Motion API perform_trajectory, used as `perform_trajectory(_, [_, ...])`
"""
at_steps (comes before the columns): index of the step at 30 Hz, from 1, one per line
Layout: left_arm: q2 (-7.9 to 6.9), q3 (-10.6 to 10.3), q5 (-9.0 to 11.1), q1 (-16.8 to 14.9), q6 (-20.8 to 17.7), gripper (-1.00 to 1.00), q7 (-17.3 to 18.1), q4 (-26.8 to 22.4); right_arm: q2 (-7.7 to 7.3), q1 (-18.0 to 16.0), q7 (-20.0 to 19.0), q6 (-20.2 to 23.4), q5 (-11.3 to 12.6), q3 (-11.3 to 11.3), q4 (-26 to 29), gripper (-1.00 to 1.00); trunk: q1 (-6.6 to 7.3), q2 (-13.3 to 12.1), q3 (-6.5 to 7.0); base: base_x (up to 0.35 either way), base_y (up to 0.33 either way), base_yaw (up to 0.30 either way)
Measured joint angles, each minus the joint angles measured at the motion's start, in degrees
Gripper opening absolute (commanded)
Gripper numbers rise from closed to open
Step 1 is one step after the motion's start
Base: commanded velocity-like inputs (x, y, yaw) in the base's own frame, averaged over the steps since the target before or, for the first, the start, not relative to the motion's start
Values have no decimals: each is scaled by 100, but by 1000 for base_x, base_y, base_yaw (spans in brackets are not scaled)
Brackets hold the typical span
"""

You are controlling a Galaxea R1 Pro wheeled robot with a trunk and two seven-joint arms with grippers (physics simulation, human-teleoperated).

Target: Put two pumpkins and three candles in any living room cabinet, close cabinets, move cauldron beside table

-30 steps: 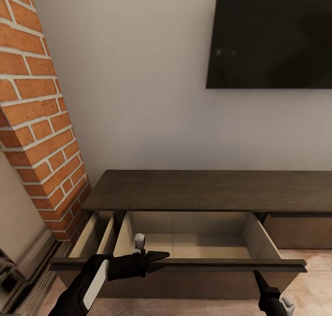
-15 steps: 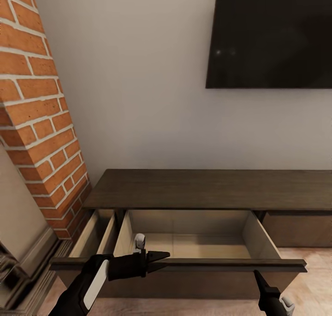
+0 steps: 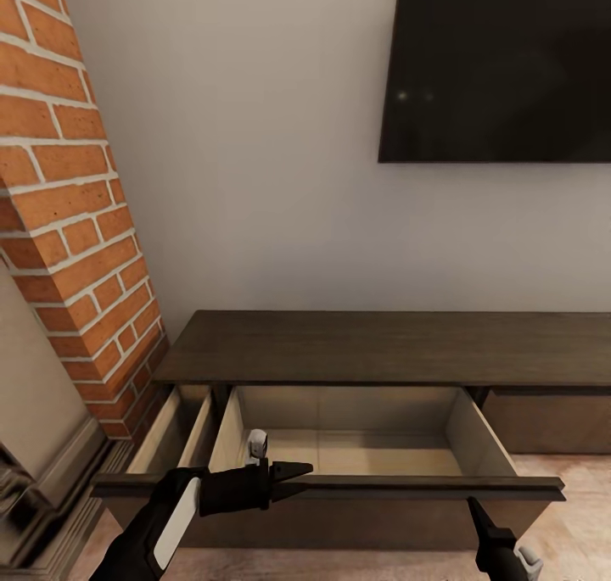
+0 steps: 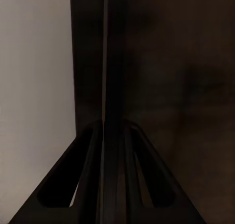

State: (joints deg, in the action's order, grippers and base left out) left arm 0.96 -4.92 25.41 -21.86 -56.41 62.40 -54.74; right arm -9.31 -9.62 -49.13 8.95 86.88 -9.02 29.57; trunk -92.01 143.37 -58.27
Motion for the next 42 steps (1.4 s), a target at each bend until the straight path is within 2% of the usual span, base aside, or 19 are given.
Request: perform_trajectory(42, [1, -1, 0, -1, 1, 100, 1, 0, -8, -4, 44, 8, -5, 5, 21, -100, 0, 0, 1, -34, 0, 0])
